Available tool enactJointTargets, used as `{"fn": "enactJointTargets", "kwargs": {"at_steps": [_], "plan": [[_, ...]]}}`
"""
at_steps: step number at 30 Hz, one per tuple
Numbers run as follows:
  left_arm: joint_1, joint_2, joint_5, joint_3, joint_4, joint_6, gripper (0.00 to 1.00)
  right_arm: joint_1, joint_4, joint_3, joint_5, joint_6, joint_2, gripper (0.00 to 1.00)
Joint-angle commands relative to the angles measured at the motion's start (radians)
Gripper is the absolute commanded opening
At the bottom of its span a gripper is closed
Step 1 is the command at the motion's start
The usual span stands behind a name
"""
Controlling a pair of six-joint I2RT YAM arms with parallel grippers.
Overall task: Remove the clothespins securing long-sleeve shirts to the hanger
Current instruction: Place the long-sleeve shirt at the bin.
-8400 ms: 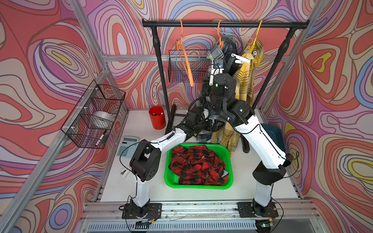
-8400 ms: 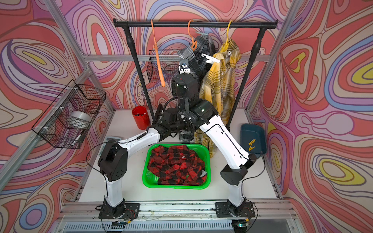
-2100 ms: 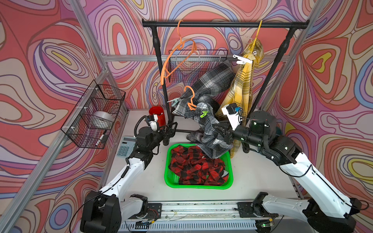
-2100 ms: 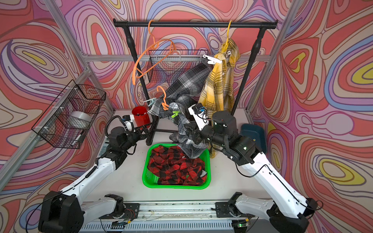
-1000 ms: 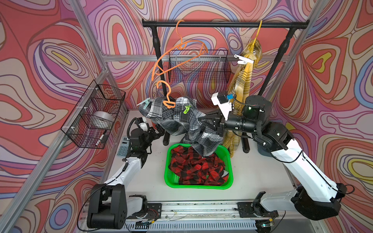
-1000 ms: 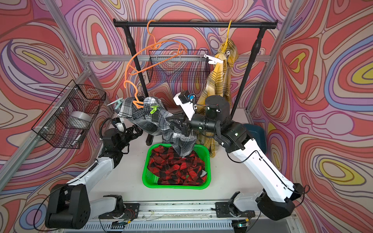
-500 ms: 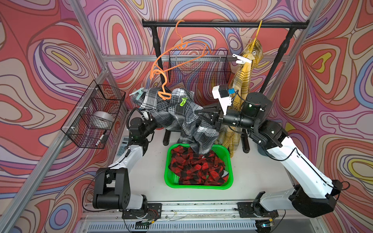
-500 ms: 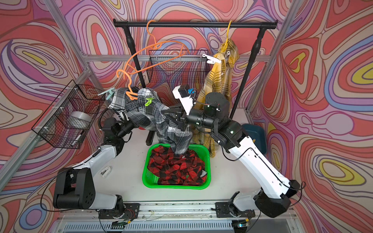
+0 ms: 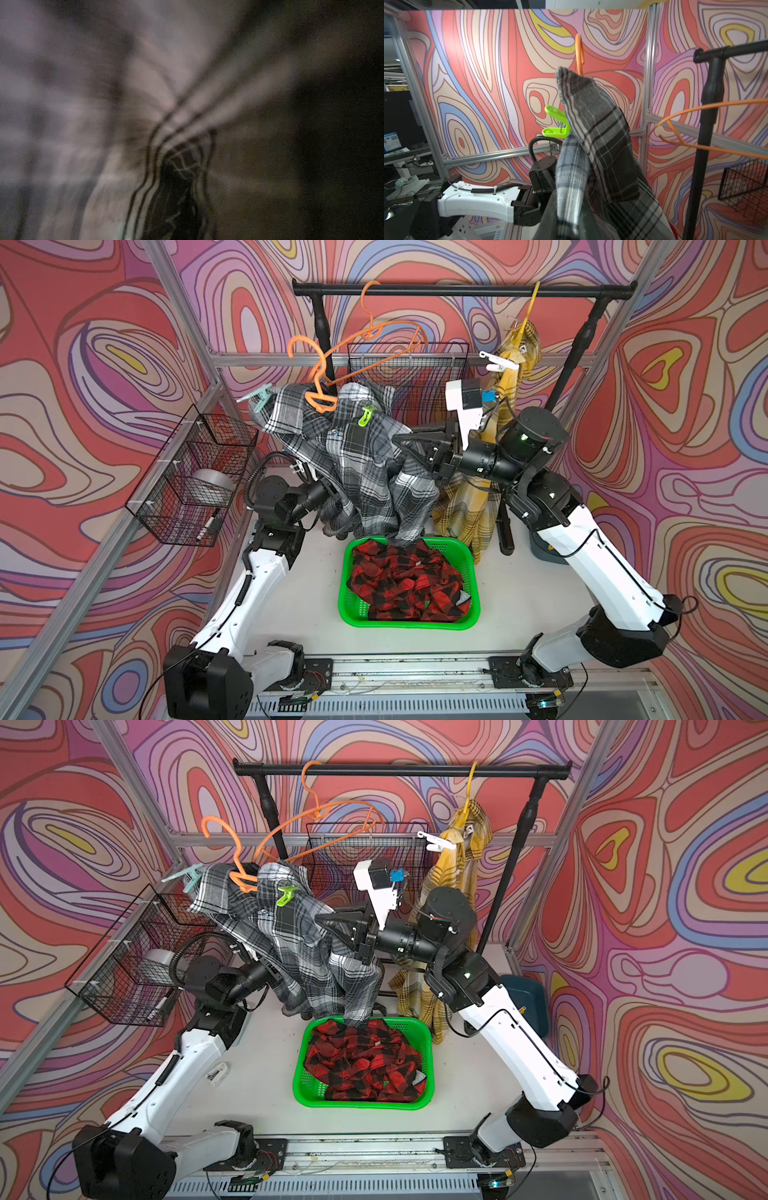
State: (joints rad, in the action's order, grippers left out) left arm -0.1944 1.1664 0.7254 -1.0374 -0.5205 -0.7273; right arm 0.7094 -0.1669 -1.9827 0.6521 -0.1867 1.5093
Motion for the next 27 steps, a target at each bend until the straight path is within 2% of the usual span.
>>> {"fn": "enactJointTargets", "kwargs": {"at_steps": [1,5,10,13,16,21,27], "plan": [[-0.056,-0.029,0.069,-0.086,0.044,0.072,0.0,0.009,0.162,-0.065,0.047,-0.039,0.041,0.0],[-0.102,-0.026,0.062,-0.183,0.106,0.118,0.0,0.008,0.181,-0.147,0.06,-0.059,0.087,0.0],[-0.188,0.011,0.05,-0.317,0.268,0.244,0.0,0.009,0.196,-0.241,0.063,-0.089,0.145,0.0],[-0.222,0.011,0.04,-0.323,0.266,0.234,0.0,0.01,0.209,-0.272,0.076,-0.116,0.168,0.0],[-0.288,-0.009,-0.006,-0.293,0.287,0.283,0.0,0.008,0.216,-0.264,0.077,-0.124,0.159,0.0],[-0.37,-0.013,-0.066,-0.228,0.301,0.314,0.0,0.008,0.22,-0.155,0.055,-0.123,0.088,0.0],[-0.409,0.014,-0.111,-0.061,0.175,0.221,0.0,0.01,0.224,0.119,-0.024,-0.084,-0.056,0.0]]}}
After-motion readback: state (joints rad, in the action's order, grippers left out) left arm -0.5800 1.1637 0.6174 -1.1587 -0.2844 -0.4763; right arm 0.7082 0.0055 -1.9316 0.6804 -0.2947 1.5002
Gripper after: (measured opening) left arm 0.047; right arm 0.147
